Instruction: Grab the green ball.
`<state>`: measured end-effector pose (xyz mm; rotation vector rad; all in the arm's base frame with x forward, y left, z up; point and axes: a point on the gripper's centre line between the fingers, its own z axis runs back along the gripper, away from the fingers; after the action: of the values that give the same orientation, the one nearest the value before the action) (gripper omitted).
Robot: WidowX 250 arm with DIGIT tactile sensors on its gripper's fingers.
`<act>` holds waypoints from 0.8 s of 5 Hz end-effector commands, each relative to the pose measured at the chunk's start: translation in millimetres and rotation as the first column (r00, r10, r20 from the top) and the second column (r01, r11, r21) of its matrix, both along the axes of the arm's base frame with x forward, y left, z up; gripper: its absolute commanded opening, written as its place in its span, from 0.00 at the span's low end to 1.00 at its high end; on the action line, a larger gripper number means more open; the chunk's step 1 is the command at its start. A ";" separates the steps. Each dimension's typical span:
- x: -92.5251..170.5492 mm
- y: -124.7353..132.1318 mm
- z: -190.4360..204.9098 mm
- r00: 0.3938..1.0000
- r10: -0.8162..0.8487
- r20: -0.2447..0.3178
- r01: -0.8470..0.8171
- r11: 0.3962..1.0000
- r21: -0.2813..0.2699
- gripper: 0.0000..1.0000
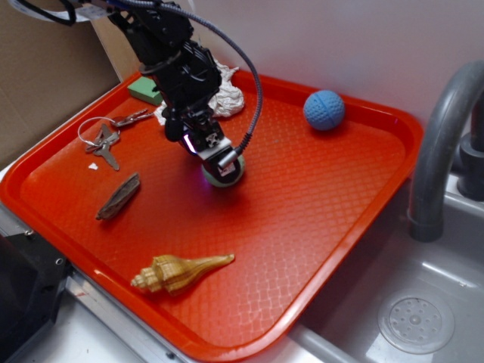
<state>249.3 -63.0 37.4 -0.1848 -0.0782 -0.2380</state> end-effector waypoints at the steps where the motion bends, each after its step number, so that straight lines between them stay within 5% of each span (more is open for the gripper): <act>1: -4.9 -9.5 9.8 1.000 0.016 0.002 -0.016 1.000 -0.007 0.00; 2: -10.0 -7.5 23.7 0.999 0.039 0.033 -0.040 0.998 0.044 0.00; 3: -12.2 28.4 57.8 0.976 0.188 0.110 -0.203 0.968 0.149 0.00; 4: -11.5 79.2 107.0 0.909 0.416 0.023 -0.415 0.898 0.144 0.00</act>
<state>235.9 18.6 133.7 -0.0173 -0.0339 0.1759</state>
